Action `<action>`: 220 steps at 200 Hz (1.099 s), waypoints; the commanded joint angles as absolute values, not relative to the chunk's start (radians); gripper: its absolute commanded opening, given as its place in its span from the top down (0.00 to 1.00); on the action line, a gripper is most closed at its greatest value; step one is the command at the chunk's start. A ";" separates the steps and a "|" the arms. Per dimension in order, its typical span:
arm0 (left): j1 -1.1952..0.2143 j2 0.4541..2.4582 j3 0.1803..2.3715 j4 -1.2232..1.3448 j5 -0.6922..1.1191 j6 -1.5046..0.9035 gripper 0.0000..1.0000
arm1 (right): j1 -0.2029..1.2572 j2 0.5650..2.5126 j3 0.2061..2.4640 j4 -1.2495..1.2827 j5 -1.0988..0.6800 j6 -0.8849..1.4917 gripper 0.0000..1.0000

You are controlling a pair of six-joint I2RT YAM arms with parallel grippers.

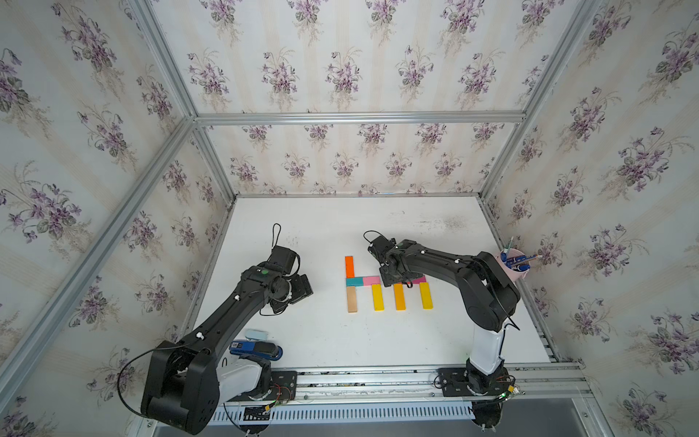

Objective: Assemble the letter h with building blocks
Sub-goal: Assemble the building block at the center of the board.

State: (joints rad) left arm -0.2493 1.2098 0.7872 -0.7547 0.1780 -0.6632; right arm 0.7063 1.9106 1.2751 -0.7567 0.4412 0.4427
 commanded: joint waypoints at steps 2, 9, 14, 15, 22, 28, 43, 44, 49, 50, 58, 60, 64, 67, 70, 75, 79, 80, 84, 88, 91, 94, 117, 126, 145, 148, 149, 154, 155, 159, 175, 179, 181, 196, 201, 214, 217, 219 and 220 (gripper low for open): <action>-0.249 1.213 0.796 -0.749 0.168 -0.652 0.14 | 0.705 1.909 1.278 -0.768 0.453 0.445 0.09; -0.249 1.212 0.796 -0.749 0.169 -0.653 0.14 | 0.706 1.910 1.279 -0.766 0.448 0.442 0.09; -0.249 1.212 0.795 -0.749 0.169 -0.653 0.14 | 0.707 1.906 1.278 -0.763 0.443 0.438 0.09; -0.248 1.213 0.796 -0.749 0.169 -0.652 0.14 | 0.707 1.907 1.278 -0.763 0.442 0.438 0.09; -0.249 1.212 0.795 -0.749 0.169 -0.653 0.14 | 0.707 1.901 1.278 -0.757 0.434 0.434 0.09; -0.248 1.212 0.795 -0.749 0.169 -0.653 0.14 | 0.708 1.896 1.279 -0.754 0.426 0.431 0.09; -0.248 1.211 0.794 -0.752 0.169 -0.653 0.14 | 0.714 1.864 1.282 -0.747 0.408 0.427 0.09; -0.248 1.211 0.795 -0.752 0.169 -0.653 0.14 | 0.714 1.862 1.282 -0.746 0.406 0.428 0.09; -0.247 1.209 0.794 -0.752 0.167 -0.652 0.14 | 0.713 1.845 1.282 -0.740 0.394 0.429 0.09; -0.247 1.209 0.794 -0.753 0.166 -0.653 0.14 | 0.713 1.840 1.282 -0.737 0.391 0.429 0.09; -0.248 1.207 0.794 -0.754 0.166 -0.653 0.14 | 0.713 1.809 1.279 -0.726 0.374 0.433 0.09; -0.248 1.207 0.793 -0.754 0.166 -0.653 0.14 | 0.712 1.798 1.279 -0.723 0.371 0.435 0.09; -0.248 1.205 0.793 -0.755 0.165 -0.652 0.14 | 0.711 1.780 1.278 -0.720 0.361 0.438 0.09; -0.248 1.205 0.793 -0.755 0.165 -0.652 0.14 | 0.708 1.767 1.277 -0.716 0.354 0.440 0.09; -0.248 1.204 0.793 -0.756 0.164 -0.653 0.14 | 0.706 1.755 1.276 -0.714 0.345 0.442 0.09; -0.247 1.201 0.793 -0.756 0.164 -0.653 0.14 | 0.695 1.734 1.273 -0.710 0.330 0.448 0.09; -0.247 1.200 0.793 -0.758 0.164 -0.653 0.14 | 0.683 1.718 1.268 -0.708 0.316 0.455 0.09; -0.247 1.200 0.794 -0.758 0.164 -0.653 0.14 | 0.680 1.714 1.267 -0.707 0.313 0.456 0.10; -0.247 1.200 0.793 -0.757 0.164 -0.653 0.14 | 0.662 1.698 1.259 -0.705 0.294 0.467 0.10; -0.248 1.198 0.792 -0.758 0.164 -0.653 0.14 | 0.642 1.682 1.248 -0.701 0.269 0.475 0.11; -0.248 1.198 0.793 -0.756 0.164 -0.652 0.14 | 0.623 1.669 1.236 -0.697 0.248 0.479 0.12; -0.247 1.196 0.793 -0.757 0.164 -0.652 0.14 | 0.601 1.653 1.224 -0.692 0.232 0.488 0.13; -0.247 1.192 0.790 -0.761 0.161 -0.650 0.14 | 0.425 1.519 1.091 -0.637 0.091 0.535 0.19; -0.246 1.190 0.789 -0.760 0.160 -0.648 0.14 | 0.369 1.476 1.038 -0.628 0.063 0.542 0.21; -0.245 1.195 0.786 -0.755 0.163 -0.648 0.14 | 0.270 1.442 0.956 -0.640 0.068 0.544 0.35; -0.245 1.194 0.787 -0.754 0.164 -0.649 0.14 | 0.256 1.441 0.944 -0.639 0.063 0.542 0.36; -0.245 1.195 0.786 -0.753 0.165 -0.648 0.14 | 0.251 1.441 0.939 -0.638 0.059 0.539 0.37; -0.245 1.198 0.785 -0.752 0.166 -0.650 0.14 | 0.226 1.443 0.920 -0.632 0.047 0.532 0.39; -0.245 1.199 0.785 -0.752 0.167 -0.649 0.14 | 0.222 1.444 0.917 -0.630 0.043 0.530 0.39; -0.247 1.200 0.784 -0.750 0.169 -0.650 0.14 | 0.204 1.448 0.907 -0.629 0.032 0.526 0.41; -0.246 1.205 0.787 -0.747 0.172 -0.649 0.14 | 0.178 1.474 0.886 -0.621 0.025 0.514 0.46; -0.247 1.205 0.786 -0.749 0.172 -0.650 0.14 | 0.178 1.478 0.883 -0.619 0.027 0.513 0.46; -0.247 1.204 0.786 -0.748 0.171 -0.649 0.14 | 0.179 1.479 0.881 -0.618 0.028 0.513 0.47; -0.246 1.203 0.789 -0.750 0.169 -0.648 0.14 | 0.178 1.488 0.870 -0.603 0.040 0.512 0.47; -0.246 1.200 0.789 -0.752 0.167 -0.649 0.14 | 0.177 1.495 0.868 -0.602 0.047 0.513 0.47; -0.247 1.200 0.789 -0.752 0.165 -0.650 0.14 | 0.177 1.524 0.865 -0.593 0.043 0.507 0.47; -0.246 1.201 0.789 -0.753 0.165 -0.650 0.14 | 0.177 1.530 0.864 -0.591 0.040 0.505 0.48; -0.247 1.200 0.788 -0.753 0.165 -0.650 0.14 | 0.177 1.535 0.864 -0.589 0.039 0.505 0.48; -0.246 1.201 0.788 -0.752 0.166 -0.650 0.14 | 0.177 1.538 0.864 -0.588 0.039 0.505 0.49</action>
State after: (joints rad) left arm -0.2474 1.2030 0.7868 -0.7547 0.1753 -0.6594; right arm 0.1776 1.5009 0.8684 -0.6147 0.0422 0.5194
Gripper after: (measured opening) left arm 0.860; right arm 0.531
